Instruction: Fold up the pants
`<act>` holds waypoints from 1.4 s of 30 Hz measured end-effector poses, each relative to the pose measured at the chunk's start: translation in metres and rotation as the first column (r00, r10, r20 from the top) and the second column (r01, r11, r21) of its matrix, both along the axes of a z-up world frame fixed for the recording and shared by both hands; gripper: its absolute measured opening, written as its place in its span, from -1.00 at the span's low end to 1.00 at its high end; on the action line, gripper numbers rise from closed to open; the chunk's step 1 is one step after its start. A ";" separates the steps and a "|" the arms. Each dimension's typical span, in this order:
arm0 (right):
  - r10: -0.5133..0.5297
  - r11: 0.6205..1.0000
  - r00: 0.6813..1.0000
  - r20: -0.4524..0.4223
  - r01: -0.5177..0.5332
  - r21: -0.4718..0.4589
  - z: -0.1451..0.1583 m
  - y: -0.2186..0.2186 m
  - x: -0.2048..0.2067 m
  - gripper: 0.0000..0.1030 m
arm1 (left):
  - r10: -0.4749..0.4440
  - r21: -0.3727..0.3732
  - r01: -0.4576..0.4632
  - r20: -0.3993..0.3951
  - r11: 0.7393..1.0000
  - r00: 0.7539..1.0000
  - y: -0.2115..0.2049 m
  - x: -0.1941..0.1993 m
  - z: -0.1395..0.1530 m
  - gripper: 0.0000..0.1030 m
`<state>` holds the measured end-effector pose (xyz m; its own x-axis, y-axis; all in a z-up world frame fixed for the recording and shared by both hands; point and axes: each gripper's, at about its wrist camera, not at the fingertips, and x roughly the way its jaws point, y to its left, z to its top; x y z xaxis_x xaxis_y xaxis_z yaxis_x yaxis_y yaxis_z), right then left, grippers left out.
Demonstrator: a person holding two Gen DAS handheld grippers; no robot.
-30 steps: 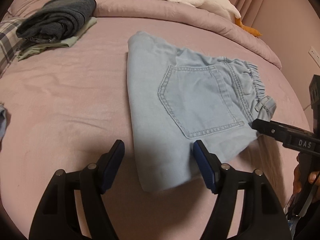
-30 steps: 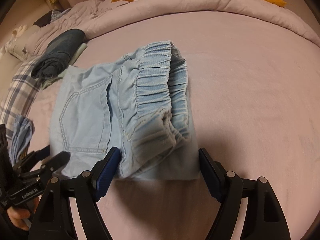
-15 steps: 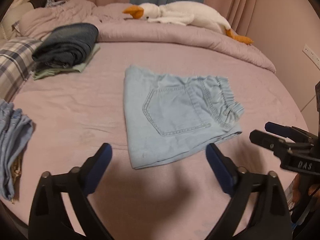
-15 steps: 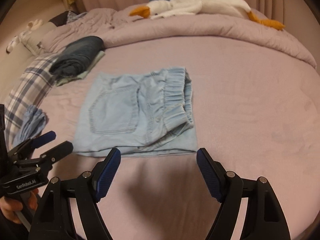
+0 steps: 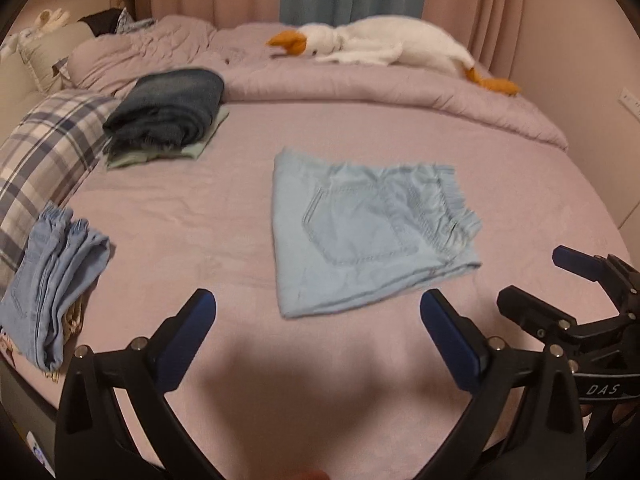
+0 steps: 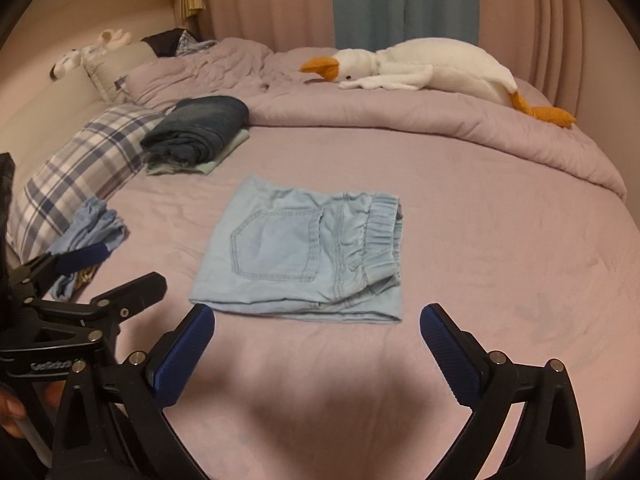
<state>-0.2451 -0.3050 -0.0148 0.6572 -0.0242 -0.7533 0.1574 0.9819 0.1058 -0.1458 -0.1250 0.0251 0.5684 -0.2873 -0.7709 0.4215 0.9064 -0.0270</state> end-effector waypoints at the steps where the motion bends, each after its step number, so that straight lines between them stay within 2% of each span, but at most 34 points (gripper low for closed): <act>1: -0.010 1.000 1.000 -0.019 0.010 0.008 -0.007 -0.001 0.001 0.98 | 0.001 0.010 -0.001 0.000 1.000 1.000 0.000 -0.001 -0.002 0.99; 12: -0.011 1.000 1.000 0.004 0.011 0.001 0.004 0.005 -0.009 0.98 | 0.008 0.013 -0.008 0.007 1.000 1.000 0.000 -0.006 0.001 0.99; 42: -0.009 1.000 1.000 0.003 0.009 -0.004 0.005 0.003 -0.007 0.98 | 0.018 0.012 -0.018 0.006 1.000 1.000 -0.004 -0.009 0.001 0.99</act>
<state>-0.2521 -0.3019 -0.0096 0.6590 -0.0330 -0.7515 0.1662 0.9807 0.1027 -0.1544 -0.1292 0.0260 0.5776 -0.2674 -0.7713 0.4051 0.9142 -0.0136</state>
